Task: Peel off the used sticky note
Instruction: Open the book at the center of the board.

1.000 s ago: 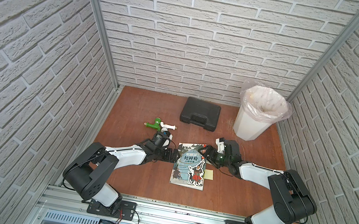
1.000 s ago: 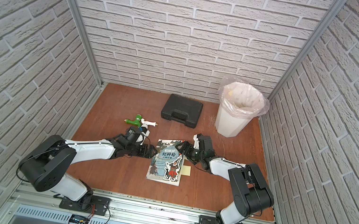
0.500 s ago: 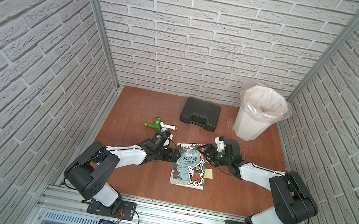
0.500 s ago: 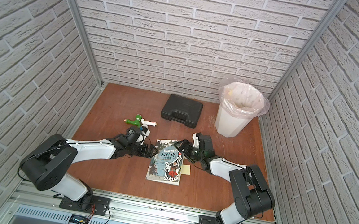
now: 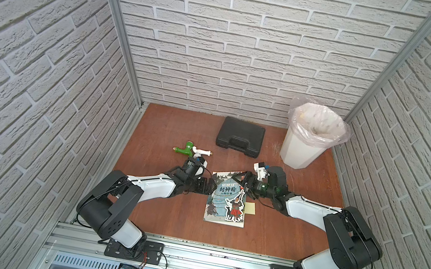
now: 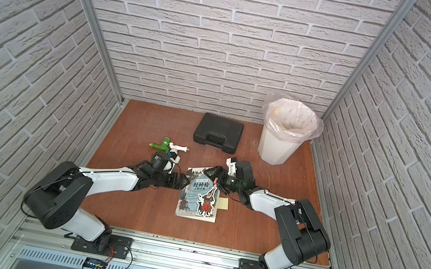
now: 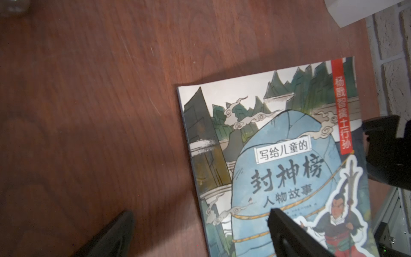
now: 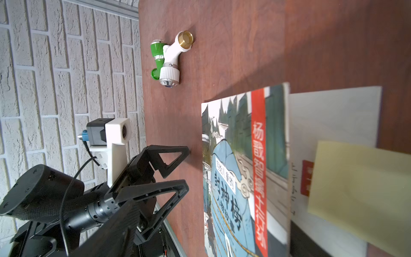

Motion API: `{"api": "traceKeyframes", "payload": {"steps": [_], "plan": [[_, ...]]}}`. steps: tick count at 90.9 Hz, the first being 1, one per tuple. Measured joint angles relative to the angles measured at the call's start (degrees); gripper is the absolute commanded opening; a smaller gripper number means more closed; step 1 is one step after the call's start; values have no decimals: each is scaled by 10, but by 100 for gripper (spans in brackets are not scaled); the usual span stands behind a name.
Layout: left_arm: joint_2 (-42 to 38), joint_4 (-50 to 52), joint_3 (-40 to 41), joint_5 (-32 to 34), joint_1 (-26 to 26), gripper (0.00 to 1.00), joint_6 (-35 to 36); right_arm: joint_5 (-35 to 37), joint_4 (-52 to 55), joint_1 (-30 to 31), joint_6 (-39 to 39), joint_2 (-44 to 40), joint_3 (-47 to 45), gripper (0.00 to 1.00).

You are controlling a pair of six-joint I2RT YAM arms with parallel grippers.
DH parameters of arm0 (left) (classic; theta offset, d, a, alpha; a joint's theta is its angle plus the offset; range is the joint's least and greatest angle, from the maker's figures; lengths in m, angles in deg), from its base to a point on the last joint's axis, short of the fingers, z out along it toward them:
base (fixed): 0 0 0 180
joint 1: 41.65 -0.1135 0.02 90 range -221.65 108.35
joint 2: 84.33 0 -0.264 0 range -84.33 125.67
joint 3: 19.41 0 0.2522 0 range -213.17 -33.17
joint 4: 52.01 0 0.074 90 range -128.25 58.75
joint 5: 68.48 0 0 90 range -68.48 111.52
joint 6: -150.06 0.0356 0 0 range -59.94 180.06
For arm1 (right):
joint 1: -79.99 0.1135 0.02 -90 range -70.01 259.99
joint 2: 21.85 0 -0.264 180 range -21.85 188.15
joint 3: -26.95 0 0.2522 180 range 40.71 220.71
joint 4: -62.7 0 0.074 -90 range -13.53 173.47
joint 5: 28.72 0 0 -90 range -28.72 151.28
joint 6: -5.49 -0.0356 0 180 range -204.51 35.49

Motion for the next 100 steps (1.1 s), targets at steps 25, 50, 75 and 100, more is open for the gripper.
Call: {"api": "traceKeyframes", "payload": {"steps": [25,50,75,100], "plan": [[-68,62,0,-9,-24,98,3,-4,13,27,-8,-6,29,87],[-206,149,0,5,-54,98,13,-3,33,63,-12,-8,65,89],[-347,247,-10,47,-67,98,17,-1,38,112,-30,53,145,89],[-445,325,-36,81,-69,98,17,3,57,156,-38,162,251,90]]}}
